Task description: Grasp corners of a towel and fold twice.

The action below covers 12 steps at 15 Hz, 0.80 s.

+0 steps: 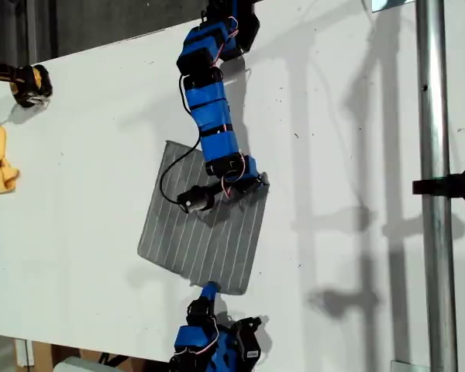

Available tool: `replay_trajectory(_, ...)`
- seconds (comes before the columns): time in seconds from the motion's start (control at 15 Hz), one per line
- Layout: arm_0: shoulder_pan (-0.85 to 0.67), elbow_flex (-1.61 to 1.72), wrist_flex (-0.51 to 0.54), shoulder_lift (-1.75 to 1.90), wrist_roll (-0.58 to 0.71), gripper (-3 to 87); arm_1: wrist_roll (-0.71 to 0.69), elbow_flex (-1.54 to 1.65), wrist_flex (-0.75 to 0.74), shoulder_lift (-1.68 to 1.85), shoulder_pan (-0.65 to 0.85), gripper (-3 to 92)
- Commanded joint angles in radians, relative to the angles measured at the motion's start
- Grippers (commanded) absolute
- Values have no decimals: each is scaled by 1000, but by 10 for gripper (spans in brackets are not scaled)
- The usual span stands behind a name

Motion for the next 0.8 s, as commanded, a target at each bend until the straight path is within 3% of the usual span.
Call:
replay_trajectory(0.0,23,-123,-3,-8,-14,-10,9,-11,-14,17,-18,-2)
replay_trajectory(0.27,72,-568,48,-514,64,-10,8,-11,-21,25,-5,-2)
replay_trajectory(0.73,196,-1089,341,-1012,422,-10,9,-11,-18,35,0,-2)
